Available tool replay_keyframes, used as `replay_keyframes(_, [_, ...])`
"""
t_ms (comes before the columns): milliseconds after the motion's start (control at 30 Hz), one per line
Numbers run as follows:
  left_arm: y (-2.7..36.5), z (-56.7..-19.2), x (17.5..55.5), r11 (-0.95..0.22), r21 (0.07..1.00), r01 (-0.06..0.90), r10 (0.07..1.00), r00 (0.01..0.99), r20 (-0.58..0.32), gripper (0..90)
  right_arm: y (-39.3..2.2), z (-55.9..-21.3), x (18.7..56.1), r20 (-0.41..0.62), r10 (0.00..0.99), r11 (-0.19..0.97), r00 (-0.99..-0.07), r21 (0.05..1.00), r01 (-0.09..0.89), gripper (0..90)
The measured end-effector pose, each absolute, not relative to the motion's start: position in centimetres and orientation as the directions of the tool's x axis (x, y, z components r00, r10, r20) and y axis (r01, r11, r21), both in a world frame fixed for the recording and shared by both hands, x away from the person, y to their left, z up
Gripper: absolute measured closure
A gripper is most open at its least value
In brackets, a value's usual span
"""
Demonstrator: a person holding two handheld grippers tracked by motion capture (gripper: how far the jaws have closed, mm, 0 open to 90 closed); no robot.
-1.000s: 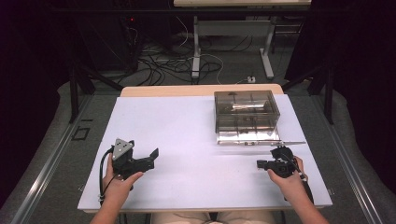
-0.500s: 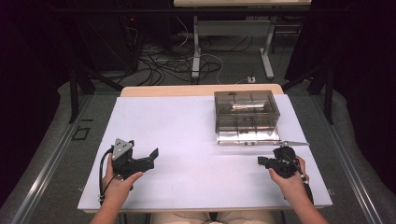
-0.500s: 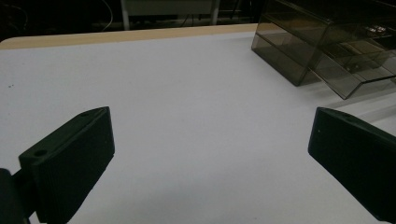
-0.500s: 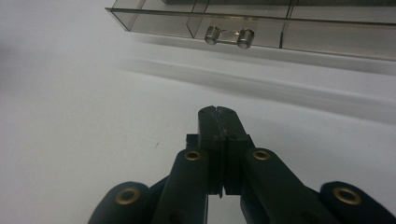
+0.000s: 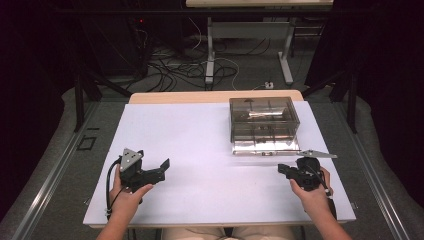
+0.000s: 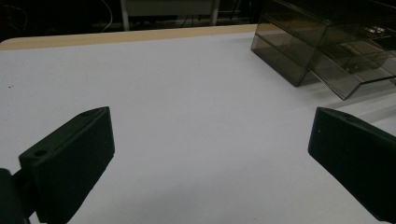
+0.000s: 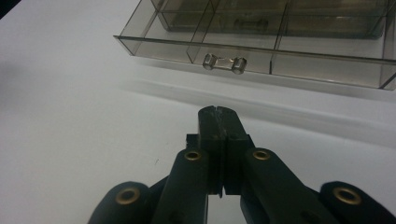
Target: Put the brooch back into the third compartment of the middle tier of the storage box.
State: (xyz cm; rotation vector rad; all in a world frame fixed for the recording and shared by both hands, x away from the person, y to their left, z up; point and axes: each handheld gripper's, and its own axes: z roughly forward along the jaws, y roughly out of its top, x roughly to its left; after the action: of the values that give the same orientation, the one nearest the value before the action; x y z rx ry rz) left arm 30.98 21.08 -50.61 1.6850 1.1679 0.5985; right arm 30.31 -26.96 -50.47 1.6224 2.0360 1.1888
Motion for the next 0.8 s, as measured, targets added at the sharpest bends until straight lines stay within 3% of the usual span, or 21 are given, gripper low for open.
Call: replay_keyframes(800, [21.1, -50.6, 31.0, -0.089, 0.901, 0.424, 0.899, 0.423, -0.11, 0.6, -28.0, -49.2, 30.4, 0.249, 0.917, -0.008, -0.313, 0.794, 0.607, 90.0])
